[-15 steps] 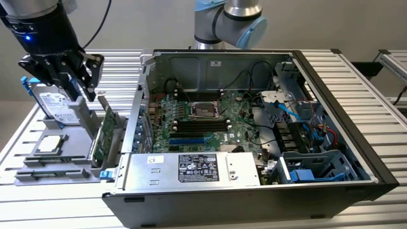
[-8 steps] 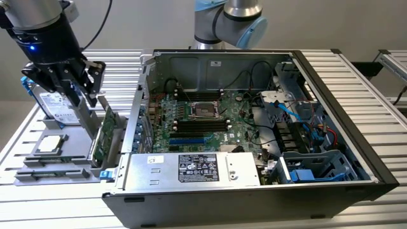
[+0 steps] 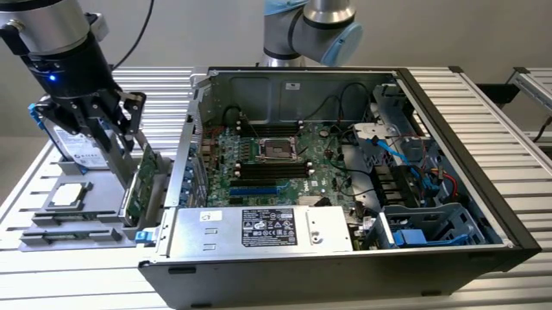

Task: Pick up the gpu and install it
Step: 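Pick up the gpu and move the gpu toward the slot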

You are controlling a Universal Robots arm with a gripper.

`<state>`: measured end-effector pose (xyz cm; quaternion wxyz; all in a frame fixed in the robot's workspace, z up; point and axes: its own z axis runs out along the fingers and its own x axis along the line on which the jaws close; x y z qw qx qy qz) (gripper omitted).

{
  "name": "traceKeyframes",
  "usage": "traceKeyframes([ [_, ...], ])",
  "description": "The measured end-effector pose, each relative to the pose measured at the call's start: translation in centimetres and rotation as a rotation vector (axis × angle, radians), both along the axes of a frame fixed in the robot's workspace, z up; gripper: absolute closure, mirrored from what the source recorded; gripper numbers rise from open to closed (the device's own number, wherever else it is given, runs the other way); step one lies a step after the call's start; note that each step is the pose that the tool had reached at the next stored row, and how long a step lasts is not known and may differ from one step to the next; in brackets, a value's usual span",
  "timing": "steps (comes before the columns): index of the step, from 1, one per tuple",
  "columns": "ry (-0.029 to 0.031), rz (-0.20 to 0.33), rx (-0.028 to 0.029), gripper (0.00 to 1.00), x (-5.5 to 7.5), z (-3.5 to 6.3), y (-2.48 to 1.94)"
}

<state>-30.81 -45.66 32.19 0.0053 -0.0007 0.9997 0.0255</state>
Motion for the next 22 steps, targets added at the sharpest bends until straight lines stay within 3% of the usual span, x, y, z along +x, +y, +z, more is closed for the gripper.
traceKeyframes([
  [6, 0.0, 0.03, 0.0, 0.56, 0.0, -1.1, -0.03],
  [7, 0.0, 0.033, 0.0001, 0.49, 0.0, -1.28, -0.03],
  [22, 0.0001, 0.046, -0.0001, 0.49, 0.0, -4.0, -0.03],
])
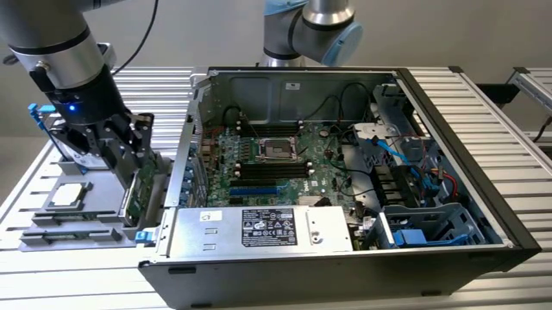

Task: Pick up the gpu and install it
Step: 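Pick up the gpu and move the gpu toward the slot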

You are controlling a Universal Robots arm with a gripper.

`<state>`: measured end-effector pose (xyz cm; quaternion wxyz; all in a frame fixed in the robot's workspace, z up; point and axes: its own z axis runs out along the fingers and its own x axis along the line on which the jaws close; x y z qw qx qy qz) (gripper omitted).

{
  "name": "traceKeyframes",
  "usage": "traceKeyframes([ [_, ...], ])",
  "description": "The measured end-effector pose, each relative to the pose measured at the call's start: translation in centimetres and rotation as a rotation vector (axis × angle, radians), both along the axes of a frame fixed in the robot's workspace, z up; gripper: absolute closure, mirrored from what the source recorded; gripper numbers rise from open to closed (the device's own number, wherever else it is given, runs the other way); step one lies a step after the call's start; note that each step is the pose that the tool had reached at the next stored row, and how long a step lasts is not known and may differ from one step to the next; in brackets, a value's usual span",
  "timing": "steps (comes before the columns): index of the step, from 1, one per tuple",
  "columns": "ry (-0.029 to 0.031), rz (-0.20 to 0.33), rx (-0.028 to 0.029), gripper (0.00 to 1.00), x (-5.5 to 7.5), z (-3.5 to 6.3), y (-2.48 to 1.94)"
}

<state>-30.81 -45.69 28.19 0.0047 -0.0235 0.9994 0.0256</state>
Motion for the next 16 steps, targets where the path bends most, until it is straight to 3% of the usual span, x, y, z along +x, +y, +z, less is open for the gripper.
traceKeyframes([
  [16, -0.0001, -0.016, -0.0004, 0.49, -0.1, -2.92, 0.0],
])
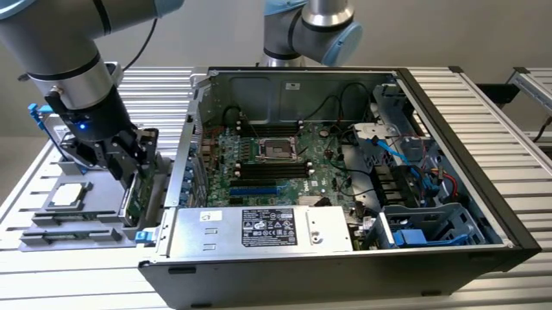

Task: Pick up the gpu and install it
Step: 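Pick up the gpu and move the gpu toward the slot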

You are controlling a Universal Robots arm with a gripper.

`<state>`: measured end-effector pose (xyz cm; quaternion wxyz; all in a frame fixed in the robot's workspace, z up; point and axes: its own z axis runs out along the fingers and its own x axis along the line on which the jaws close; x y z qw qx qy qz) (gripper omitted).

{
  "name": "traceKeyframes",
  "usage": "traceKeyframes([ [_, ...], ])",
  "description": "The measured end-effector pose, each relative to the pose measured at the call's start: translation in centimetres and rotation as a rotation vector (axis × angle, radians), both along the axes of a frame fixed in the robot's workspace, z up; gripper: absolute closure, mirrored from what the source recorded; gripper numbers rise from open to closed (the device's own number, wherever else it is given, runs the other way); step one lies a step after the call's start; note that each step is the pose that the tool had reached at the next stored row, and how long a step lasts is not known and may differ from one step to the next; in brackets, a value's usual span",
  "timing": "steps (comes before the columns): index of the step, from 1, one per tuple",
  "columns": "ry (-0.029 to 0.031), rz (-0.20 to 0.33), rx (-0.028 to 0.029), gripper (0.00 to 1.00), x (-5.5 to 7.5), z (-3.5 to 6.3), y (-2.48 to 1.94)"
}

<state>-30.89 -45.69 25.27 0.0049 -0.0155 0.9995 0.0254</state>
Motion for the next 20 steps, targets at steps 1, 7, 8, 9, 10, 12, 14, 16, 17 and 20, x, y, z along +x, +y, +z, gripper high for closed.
traceKeyframes([
  [1, 0.0, -0.004, -0.0001, 0.49, -0.1, -0.18, 0.0],
  [7, -0.0001, -0.043, -0.0001, 0.49, -0.2, -0.79, -0.15],
  [8, -0.0001, -0.05, -0.0001, 0.49, -0.2, -0.81, -0.21],
  [9, -0.0001, -0.057, -0.0001, 0.49, -0.2, -0.83, -0.29],
  [10, -0.0001, -0.063, -0.0001, 0.49, -0.2, -0.84, -0.39],
  [12, 0.0, -0.074, -0.0001, 0.49, -0.2, -0.88, -0.56],
  [14, -0.0002, -0.083, 0.0, 0.49, -0.2, -0.95, -0.58],
  [16, -0.0001, -0.09, -0.0001, 0.49, -0.2, -1.04, -0.62],
  [17, 0.0, -0.093, -0.0002, 0.49, -0.2, -1.09, -0.65],
  [20, -0.0001, -0.101, -0.0001, 0.49, -0.1, -1.19, -0.74],
])
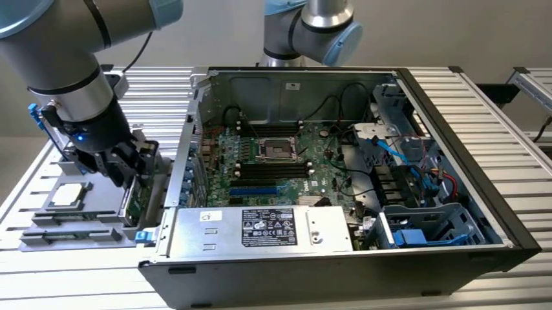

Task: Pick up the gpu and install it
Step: 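Pick up the gpu and move the gpu toward the slot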

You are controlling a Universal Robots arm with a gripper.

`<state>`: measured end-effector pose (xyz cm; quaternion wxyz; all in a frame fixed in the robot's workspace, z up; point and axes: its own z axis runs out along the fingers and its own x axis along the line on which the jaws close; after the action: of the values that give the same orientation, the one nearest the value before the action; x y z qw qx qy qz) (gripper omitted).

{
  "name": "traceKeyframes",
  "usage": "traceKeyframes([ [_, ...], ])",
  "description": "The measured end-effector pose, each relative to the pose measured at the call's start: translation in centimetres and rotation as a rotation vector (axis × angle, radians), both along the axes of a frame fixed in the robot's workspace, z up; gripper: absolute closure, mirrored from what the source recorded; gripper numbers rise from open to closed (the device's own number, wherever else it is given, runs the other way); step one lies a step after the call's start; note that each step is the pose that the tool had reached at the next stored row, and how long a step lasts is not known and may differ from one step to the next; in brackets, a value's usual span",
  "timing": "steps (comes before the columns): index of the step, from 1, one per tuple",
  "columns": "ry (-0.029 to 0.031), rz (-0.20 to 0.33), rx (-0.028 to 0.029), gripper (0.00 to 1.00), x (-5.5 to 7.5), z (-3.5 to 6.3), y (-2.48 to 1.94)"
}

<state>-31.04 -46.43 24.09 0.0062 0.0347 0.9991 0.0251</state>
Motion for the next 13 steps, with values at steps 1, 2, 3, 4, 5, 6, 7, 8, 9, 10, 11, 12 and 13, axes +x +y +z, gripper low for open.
traceKeyframes([
  [1, 0.0002, -0.002, -0.0001, 0.49, 0.04, 0.0, -0.02],
  [2, 0.0003, -0.003, 0.0, 0.49, 0.09, 0.0, -0.04],
  [3, 0.0003, -0.004, 0.0, 0.49, 0.15, -0.01, -0.06],
  [4, 0.0003, -0.005, 0.0, 0.49, 0.17, -0.01, -0.08],
  [5, 0.0004, -0.007, -0.0001, 0.49, 0.16, -0.02, -0.1],
  [6, 0.0004, -0.007, -0.0001, 0.49, 0.17, -0.02, -0.15],
  [7, 0.0003, -0.008, 0.0, 0.49, 0.17, -0.04, -0.19],
  [8, 0.0001, -0.009, 0.0001, 0.49, 0.17, -0.07, -0.21],
  [9, 0.0002, -0.01, 0.0001, 0.49, 0.17, -0.09, -0.21],
  [10, 0.0005, -0.01, -0.0001, 0.49, 0.18, -0.1, -0.22],
  [11, 0.0004, -0.01, -0.0001, 0.49, 0.2, -0.12, -0.22],
  [12, 0.0004, -0.01, -0.0001, 0.49, 0.21, -0.13, -0.23],
  [13, 0.0004, -0.01, -0.0001, 0.52, 0.22, -0.14, -0.23],
])
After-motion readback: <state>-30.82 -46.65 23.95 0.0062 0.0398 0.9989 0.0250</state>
